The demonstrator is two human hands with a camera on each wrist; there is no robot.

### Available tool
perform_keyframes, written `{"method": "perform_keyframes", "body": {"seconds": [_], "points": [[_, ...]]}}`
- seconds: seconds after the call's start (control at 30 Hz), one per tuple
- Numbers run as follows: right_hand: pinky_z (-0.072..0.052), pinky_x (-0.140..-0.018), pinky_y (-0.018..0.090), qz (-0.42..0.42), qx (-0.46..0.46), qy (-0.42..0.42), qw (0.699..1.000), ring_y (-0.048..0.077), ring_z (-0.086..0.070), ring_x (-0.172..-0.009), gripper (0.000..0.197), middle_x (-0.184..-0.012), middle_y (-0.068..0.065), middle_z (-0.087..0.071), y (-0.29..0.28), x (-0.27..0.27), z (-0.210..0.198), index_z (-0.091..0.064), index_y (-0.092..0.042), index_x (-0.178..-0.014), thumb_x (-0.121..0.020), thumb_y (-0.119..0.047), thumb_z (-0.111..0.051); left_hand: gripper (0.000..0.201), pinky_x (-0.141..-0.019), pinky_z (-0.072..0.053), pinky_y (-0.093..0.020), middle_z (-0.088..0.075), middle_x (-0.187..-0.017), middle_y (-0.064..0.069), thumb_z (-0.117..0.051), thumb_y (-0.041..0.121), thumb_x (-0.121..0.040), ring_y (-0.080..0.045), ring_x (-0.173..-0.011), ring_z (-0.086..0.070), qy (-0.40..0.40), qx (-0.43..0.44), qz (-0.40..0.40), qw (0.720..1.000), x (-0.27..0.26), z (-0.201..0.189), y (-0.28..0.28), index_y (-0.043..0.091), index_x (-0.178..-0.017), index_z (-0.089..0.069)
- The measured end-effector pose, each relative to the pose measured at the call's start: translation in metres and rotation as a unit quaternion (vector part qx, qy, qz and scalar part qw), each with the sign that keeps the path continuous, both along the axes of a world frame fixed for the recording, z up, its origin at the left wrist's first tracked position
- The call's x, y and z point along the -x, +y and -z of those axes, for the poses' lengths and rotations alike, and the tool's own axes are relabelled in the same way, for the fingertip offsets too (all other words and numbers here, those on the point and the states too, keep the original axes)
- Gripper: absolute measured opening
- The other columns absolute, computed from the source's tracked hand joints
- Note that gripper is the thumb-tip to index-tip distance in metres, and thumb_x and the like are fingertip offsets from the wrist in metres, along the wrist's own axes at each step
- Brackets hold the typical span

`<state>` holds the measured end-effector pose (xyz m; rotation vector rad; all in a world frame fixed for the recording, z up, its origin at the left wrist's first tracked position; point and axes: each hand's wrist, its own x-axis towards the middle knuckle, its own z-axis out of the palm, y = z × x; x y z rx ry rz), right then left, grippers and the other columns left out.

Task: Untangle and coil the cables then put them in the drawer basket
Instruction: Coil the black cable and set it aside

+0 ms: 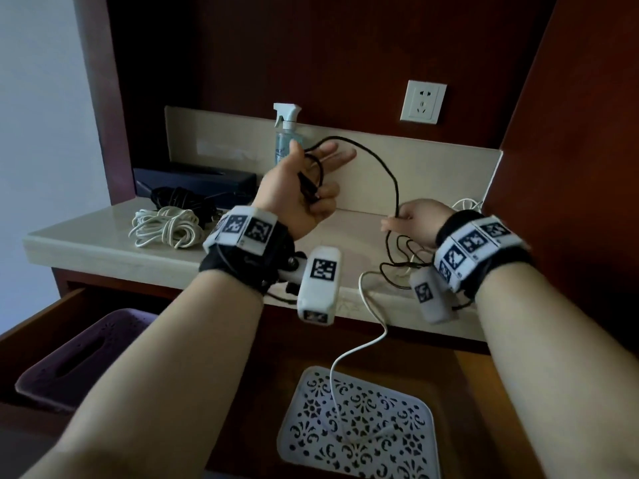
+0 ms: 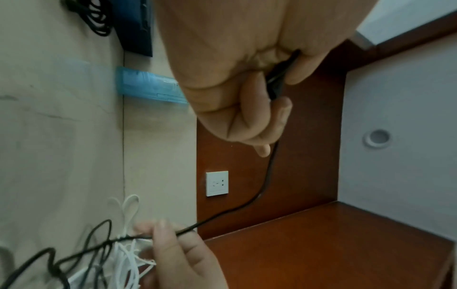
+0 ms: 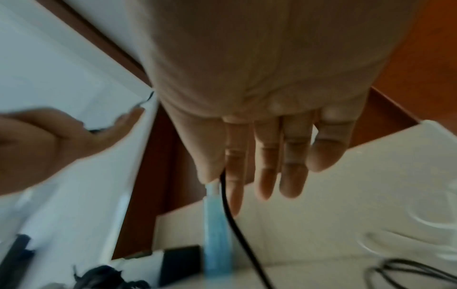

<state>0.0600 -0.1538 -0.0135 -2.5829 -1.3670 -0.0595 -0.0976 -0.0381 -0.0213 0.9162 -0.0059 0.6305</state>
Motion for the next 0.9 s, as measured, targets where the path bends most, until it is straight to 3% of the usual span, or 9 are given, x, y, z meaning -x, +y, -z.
{"method": "perform_keyframes", "body": {"seconds": [0.13,0.2,0.3,0.43,0.53,0.63,0.73,0.83,0.9], "points": [[-0.039,-0.038,0.015,0.059,-0.034,0.257,0.964,0.012,-0.052,-0.042,0.032,-0.075,0.007,-0.055,0.009,-0.026,-0.001,-0.056,-0.006,-0.076,-0.099,-0.019,-0.038,0.047,-0.036,-0.020,-0.015,-0.064,-0.108,-0.005,-0.021,0.048,-0.101,-0.008,-0.039,-0.033,0.099,-0.007,-0.054,0.994,-0.027,-0.004,0.004,0.012,-0.111,-0.050],[-0.046,-0.045,0.018,0.062,-0.073,0.288,0.953,0.013,-0.059,-0.048,0.030,-0.076,0.012,-0.060,0.012,-0.038,-0.007,-0.053,-0.006,-0.073,-0.098,-0.015,-0.040,0.048,-0.037,-0.019,-0.015,-0.064,-0.110,-0.008,-0.023,0.047,-0.101,-0.009,-0.042,-0.033,0.146,-0.009,-0.089,0.985,-0.035,0.000,0.009,0.009,-0.100,-0.053],[-0.047,-0.059,0.016,0.021,-0.169,0.108,0.980,0.016,-0.057,-0.067,0.019,-0.094,0.010,-0.065,0.026,-0.052,-0.046,-0.060,-0.009,-0.087,-0.096,-0.017,-0.046,0.037,-0.038,-0.018,-0.014,-0.066,-0.108,-0.012,-0.026,0.045,-0.102,-0.008,-0.038,-0.032,0.158,-0.009,-0.117,0.980,-0.041,0.001,0.022,0.018,-0.108,-0.051],[-0.043,-0.069,0.018,-0.133,-0.394,-0.020,0.909,0.009,-0.056,-0.071,0.027,-0.080,-0.008,-0.060,0.034,-0.031,-0.117,-0.065,-0.019,-0.094,-0.099,-0.029,-0.041,0.042,-0.038,-0.018,-0.012,-0.065,-0.089,-0.009,-0.023,0.046,-0.102,-0.007,-0.033,-0.033,0.118,-0.054,-0.123,0.984,-0.042,-0.013,0.038,0.021,-0.127,-0.046],[-0.033,-0.087,0.001,-0.200,-0.415,-0.088,0.883,-0.005,-0.052,-0.102,0.026,-0.107,-0.018,-0.058,0.032,-0.018,-0.140,-0.063,-0.016,-0.109,-0.099,-0.026,-0.042,0.049,-0.037,-0.020,-0.011,-0.065,-0.084,-0.006,-0.020,0.049,-0.101,-0.007,-0.035,-0.037,0.108,-0.078,-0.110,0.985,-0.041,-0.025,0.043,0.015,-0.114,-0.052],[-0.047,-0.074,0.022,-0.181,-0.350,-0.047,0.918,0.004,-0.064,-0.078,0.030,-0.097,0.000,-0.067,0.036,-0.018,-0.136,-0.063,-0.009,-0.098,-0.099,-0.028,-0.040,0.055,-0.036,-0.022,-0.012,-0.064,-0.082,-0.006,-0.017,0.052,-0.100,-0.007,-0.037,-0.036,0.105,-0.081,-0.092,0.987,-0.039,-0.029,0.044,0.012,-0.106,-0.055],[-0.039,-0.049,0.016,-0.103,-0.112,-0.016,0.988,-0.001,-0.054,-0.044,0.031,-0.080,-0.005,-0.064,0.034,-0.021,-0.105,-0.060,-0.015,-0.084,-0.100,-0.028,-0.036,0.053,-0.037,-0.023,-0.013,-0.062,-0.079,-0.006,-0.021,0.050,-0.101,-0.007,-0.037,-0.036,0.100,-0.064,-0.090,0.989,-0.033,-0.027,0.046,0.009,-0.107,-0.054],[-0.041,-0.058,0.014,-0.031,0.104,-0.044,0.993,0.007,-0.055,-0.064,0.030,-0.091,-0.002,-0.067,0.029,-0.020,-0.075,-0.064,-0.011,-0.101,-0.098,-0.029,-0.041,0.038,-0.036,-0.025,-0.014,-0.065,-0.071,-0.007,-0.032,0.044,-0.101,-0.008,-0.036,-0.038,0.109,-0.048,-0.088,0.989,-0.023,-0.020,0.053,0.010,-0.112,-0.044],[-0.042,-0.073,0.022,-0.007,0.076,-0.024,0.997,0.012,-0.058,-0.084,0.029,-0.095,-0.003,-0.068,0.027,-0.017,-0.063,-0.059,-0.012,-0.110,-0.098,-0.031,-0.041,0.030,-0.035,-0.025,-0.014,-0.066,-0.067,-0.008,-0.036,0.038,-0.101,-0.009,-0.036,-0.038,0.112,-0.043,-0.083,0.989,-0.014,-0.016,0.057,0.012,-0.115,-0.038]]}}
